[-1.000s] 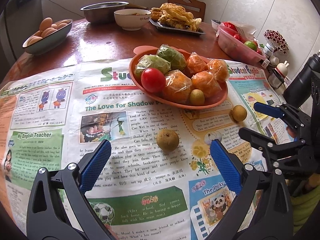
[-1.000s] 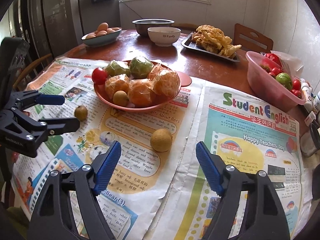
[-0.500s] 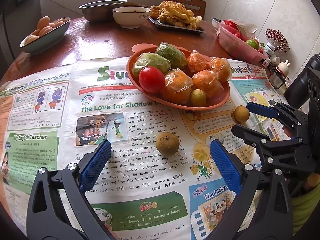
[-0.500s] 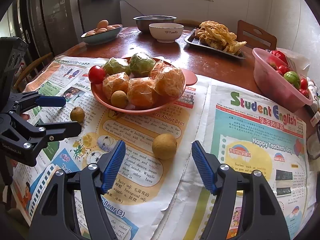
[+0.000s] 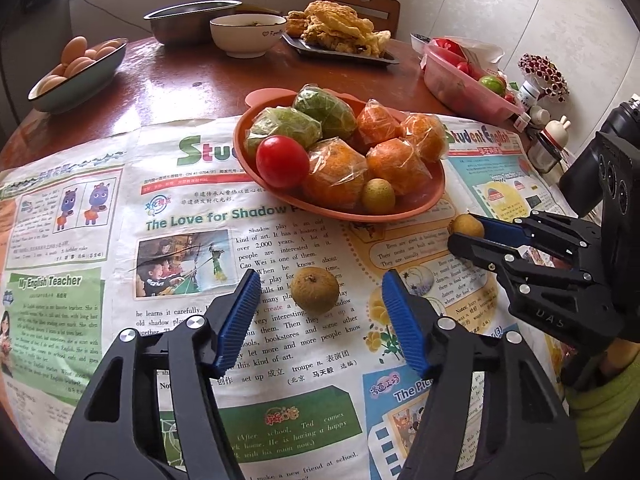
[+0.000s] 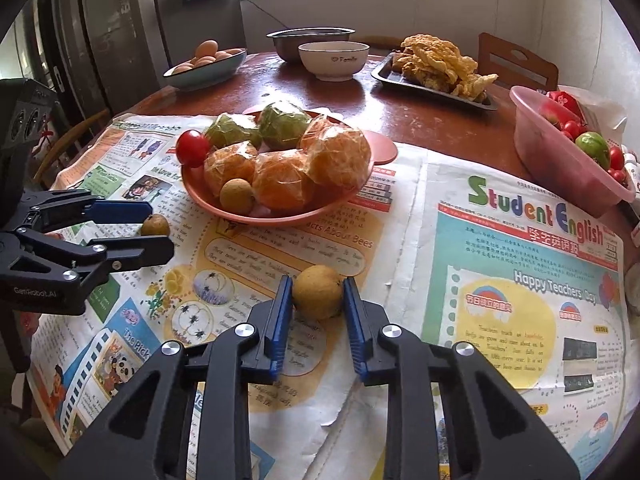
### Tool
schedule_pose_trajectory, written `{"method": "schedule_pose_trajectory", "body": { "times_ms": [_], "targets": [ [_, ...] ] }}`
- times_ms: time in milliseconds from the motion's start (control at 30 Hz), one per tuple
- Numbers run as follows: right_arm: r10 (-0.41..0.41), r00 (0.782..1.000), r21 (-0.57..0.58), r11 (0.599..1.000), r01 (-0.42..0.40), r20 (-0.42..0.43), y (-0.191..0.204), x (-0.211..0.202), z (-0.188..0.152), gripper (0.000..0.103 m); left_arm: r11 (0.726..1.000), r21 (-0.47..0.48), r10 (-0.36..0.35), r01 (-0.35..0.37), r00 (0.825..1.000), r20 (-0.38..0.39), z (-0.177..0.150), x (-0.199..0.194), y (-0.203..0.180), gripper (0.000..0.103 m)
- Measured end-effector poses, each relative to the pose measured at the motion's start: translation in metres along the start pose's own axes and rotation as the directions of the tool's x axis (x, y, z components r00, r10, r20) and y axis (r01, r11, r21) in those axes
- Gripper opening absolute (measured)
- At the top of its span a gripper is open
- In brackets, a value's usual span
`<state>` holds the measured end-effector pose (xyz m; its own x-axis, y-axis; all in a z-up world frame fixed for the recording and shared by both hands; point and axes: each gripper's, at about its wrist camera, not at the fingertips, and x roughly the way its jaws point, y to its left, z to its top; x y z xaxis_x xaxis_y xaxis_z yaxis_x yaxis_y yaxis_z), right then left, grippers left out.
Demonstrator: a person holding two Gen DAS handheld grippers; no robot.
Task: Organize fruits
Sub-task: 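Close the right tool on a small brown fruit while the left tool approaches another, then close the left tool on the second small brown fruit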
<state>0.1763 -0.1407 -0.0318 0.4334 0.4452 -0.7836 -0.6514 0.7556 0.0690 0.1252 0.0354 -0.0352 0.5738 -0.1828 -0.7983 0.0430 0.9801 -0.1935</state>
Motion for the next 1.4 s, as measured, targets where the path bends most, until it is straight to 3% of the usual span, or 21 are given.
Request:
{"method": "schedule_pose_trajectory", "body": {
  "times_ms": [133, 267, 400, 567, 1400],
  "targets": [
    [0.02, 1.0, -0.018, 1.0, -0.021, -0.002, 0.007, -0.001, 0.0, 0.025, 1.0, 0.004, -0.003, 0.003, 1.0, -0.001, 0.0, 0.001, -0.001, 0.047],
    [0.035, 0.999, -0.028, 0.999, -0.035, -0.003, 0.012, -0.001, 0.0, 0.025, 1.0, 0.015, -0.001, 0.001, 1.0, -0.006, 0.001, 0.002, -0.002, 0.033],
    [0.044, 0.999, -0.031, 0.999, -0.044, -0.005, 0.015, -0.001, 0.0, 0.025, 1.0, 0.028, 0.005, -0.004, 1.0, -0.01, 0.001, 0.003, -0.004, 0.029],
    [0.06, 0.998, -0.03, 0.998, -0.06, -0.006, 0.019, -0.001, 0.001, 0.025, 1.0, 0.029, 0.012, -0.012, 1.0, -0.009, 0.001, 0.003, -0.003, 0.016],
    [0.143, 0.99, -0.035, 0.989, -0.143, 0.013, 0.044, -0.017, -0.001, 0.025, 1.0, 0.024, -0.02, 0.019, 1.0, 0.022, 0.004, -0.024, 0.0, 0.016]
  ]
}}
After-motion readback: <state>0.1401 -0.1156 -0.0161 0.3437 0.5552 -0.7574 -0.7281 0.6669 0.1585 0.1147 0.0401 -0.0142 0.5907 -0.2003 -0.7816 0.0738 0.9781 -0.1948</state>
